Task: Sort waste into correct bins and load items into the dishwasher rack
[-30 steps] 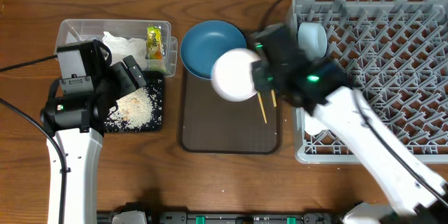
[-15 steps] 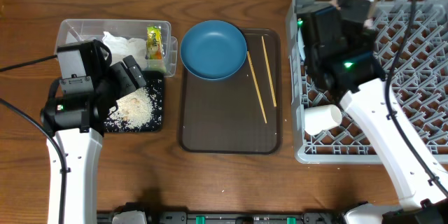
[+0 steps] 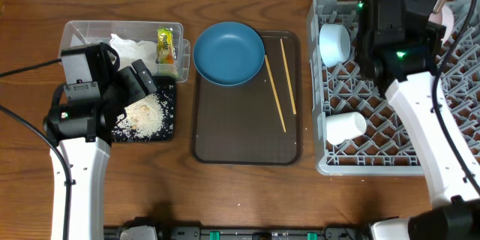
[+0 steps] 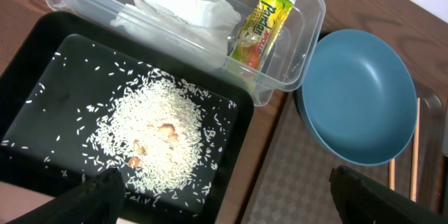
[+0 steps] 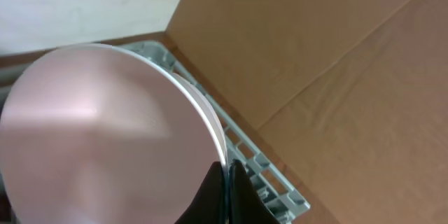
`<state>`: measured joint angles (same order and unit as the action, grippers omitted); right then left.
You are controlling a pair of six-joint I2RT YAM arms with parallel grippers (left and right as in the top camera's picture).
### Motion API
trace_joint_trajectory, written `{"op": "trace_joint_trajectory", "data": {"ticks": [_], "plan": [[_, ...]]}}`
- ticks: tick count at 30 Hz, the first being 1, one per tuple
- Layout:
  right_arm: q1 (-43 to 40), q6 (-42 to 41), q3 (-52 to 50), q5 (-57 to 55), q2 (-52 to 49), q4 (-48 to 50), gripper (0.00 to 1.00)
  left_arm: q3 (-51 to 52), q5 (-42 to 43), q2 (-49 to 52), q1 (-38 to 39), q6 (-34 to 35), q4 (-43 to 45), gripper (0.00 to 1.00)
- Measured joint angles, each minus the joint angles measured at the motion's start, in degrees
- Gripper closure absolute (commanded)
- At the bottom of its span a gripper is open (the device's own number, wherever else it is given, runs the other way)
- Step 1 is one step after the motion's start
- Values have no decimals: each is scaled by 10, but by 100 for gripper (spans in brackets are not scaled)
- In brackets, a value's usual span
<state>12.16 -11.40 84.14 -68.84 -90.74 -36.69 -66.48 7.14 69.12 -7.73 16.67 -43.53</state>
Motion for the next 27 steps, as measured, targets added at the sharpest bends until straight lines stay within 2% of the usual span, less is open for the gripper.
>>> {"op": "trace_joint_trajectory", "data": {"ticks": [10,20,27], "plan": [[-22,213,0,-12,-125,290,99,0,0,0,0,0,0,4],[-43,318,0,-2,-210,414,99,0,0,0,0,0,0,4],[-66,479,0,8,-281,551,99,0,0,0,0,0,0,4]]}}
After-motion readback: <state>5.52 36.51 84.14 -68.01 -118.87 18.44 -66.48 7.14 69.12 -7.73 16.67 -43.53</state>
